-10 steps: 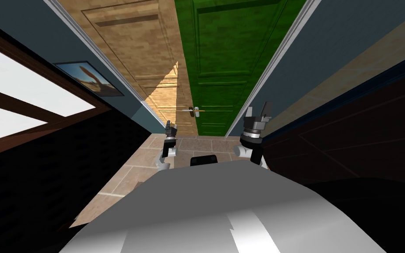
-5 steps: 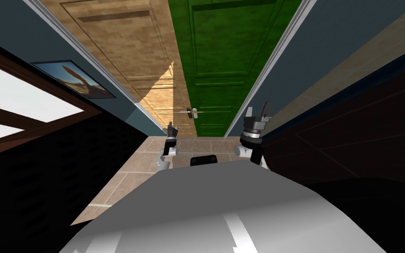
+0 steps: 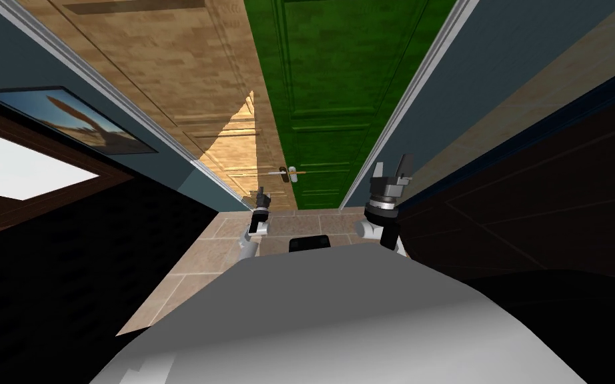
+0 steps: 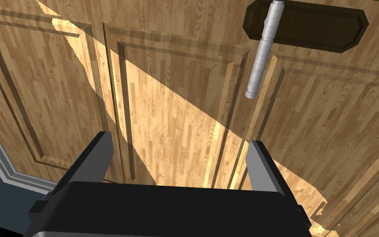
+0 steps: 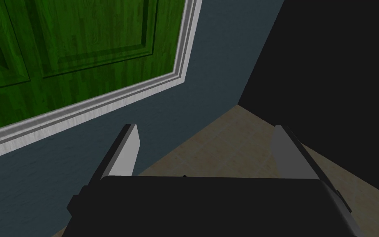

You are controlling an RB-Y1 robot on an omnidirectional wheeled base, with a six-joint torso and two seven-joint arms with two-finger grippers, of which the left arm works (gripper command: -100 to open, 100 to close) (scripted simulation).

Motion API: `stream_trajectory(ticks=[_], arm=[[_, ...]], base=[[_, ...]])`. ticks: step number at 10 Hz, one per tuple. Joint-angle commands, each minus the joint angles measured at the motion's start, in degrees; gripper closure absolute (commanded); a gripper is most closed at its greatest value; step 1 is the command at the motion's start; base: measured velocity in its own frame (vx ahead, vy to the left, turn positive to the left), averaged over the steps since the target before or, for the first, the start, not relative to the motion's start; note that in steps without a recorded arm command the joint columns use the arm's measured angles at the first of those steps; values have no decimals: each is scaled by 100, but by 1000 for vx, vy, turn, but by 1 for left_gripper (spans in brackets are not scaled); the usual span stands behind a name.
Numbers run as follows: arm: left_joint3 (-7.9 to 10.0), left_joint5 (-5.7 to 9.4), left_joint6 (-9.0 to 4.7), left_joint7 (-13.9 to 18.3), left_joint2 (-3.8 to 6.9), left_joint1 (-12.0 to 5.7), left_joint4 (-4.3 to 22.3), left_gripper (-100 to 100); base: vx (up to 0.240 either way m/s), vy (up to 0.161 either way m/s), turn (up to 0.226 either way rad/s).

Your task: Pull the door open

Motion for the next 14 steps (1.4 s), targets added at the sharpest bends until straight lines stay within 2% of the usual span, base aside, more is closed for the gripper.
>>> stream_trajectory(ticks=[1, 9, 13, 14], arm=[[9, 21, 67, 40, 93, -73, 181, -100], [29, 61, 300, 105, 333, -528, 1153, -100], [37, 77, 391, 130, 425, -706, 1531, -100], [35, 75, 373, 129, 414, -686, 1475, -100]], base=[[102, 5, -93], [101, 14, -79], [119, 38, -69], [52, 30, -15]])
